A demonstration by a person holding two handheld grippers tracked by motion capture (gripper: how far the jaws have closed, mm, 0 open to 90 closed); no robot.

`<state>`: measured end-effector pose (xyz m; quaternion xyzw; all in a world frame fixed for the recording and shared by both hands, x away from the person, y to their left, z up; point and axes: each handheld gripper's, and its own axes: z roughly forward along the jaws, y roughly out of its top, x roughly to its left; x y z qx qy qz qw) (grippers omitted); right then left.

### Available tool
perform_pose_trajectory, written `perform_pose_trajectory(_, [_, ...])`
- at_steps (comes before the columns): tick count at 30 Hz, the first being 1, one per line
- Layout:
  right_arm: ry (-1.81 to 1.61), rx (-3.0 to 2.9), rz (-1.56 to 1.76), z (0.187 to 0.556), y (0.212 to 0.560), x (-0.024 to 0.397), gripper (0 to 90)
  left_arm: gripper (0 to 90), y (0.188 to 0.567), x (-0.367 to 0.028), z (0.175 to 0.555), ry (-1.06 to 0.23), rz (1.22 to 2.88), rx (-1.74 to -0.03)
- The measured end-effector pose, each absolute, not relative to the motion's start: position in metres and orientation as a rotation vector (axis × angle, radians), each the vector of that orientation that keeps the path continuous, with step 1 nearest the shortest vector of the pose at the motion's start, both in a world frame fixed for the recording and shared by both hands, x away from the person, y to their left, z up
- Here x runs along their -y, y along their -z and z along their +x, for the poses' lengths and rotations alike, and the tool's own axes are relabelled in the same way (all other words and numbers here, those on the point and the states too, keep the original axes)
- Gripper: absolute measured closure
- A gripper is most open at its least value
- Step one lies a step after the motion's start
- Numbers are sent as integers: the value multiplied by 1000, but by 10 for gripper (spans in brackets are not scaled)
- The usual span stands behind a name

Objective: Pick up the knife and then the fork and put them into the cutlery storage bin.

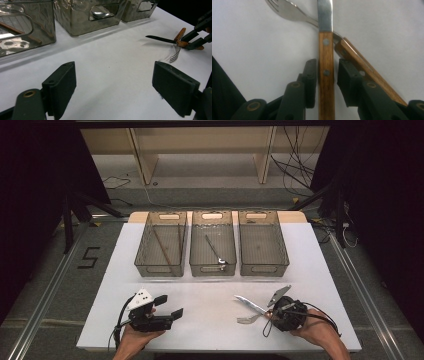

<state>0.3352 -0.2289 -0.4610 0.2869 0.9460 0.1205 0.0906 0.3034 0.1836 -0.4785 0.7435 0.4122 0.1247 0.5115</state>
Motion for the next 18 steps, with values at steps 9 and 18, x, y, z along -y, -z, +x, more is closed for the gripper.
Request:
perform_pose_trajectory(9, [-339,-2831,860,339,462,219,762,189,479,-183,303,-296,1792,-992])
perform_pose_trajectory(18, [-363,-2814,872,337,456,220,772,189,479,-183,304,-297,1791,-994])
